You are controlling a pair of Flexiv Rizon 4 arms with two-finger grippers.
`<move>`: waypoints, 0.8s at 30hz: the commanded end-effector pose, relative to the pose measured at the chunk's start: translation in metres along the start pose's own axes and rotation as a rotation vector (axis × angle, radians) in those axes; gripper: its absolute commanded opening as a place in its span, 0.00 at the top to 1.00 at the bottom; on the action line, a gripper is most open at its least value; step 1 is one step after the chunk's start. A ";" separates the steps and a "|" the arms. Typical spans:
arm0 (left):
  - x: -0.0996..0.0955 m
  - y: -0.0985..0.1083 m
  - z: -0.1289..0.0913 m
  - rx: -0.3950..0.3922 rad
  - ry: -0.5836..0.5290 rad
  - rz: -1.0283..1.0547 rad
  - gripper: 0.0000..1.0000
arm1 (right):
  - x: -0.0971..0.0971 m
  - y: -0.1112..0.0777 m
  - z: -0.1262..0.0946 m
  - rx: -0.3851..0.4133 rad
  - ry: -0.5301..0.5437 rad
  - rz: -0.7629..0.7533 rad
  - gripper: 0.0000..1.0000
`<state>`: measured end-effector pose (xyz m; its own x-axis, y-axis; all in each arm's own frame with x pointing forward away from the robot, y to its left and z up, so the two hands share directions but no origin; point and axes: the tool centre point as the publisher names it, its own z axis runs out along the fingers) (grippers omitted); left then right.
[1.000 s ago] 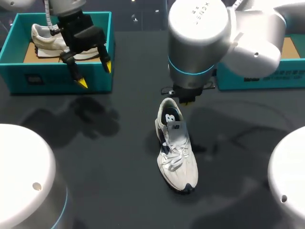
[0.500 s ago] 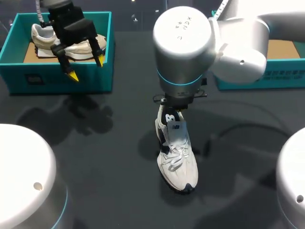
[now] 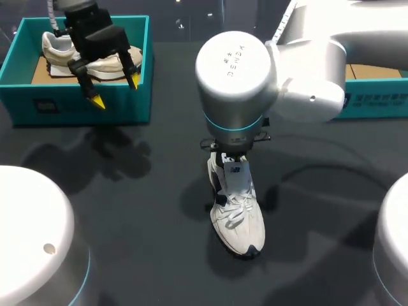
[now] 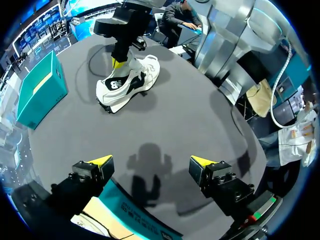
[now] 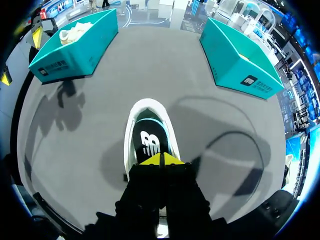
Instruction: Take the shoe out of the shoebox, open the shoe tongue, remove and reinsert the insole, then place the shoe into the shoebox
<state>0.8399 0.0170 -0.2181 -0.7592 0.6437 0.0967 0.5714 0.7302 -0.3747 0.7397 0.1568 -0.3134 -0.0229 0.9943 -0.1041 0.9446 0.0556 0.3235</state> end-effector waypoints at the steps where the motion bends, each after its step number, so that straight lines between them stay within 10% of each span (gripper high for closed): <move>1: 0.002 0.000 0.000 -0.002 -0.002 0.001 0.00 | 0.012 0.005 0.011 0.012 -0.015 0.001 1.00; 24: 0.002 0.000 0.000 -0.002 -0.002 0.001 0.00 | 0.010 -0.002 0.038 -0.015 -0.224 0.051 1.00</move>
<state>0.8399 0.0171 -0.2181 -0.7592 0.6437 0.0967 0.5713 0.7301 -0.3748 0.7600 0.1541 -0.3434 0.0267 0.9684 -0.2481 0.9486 0.0537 0.3119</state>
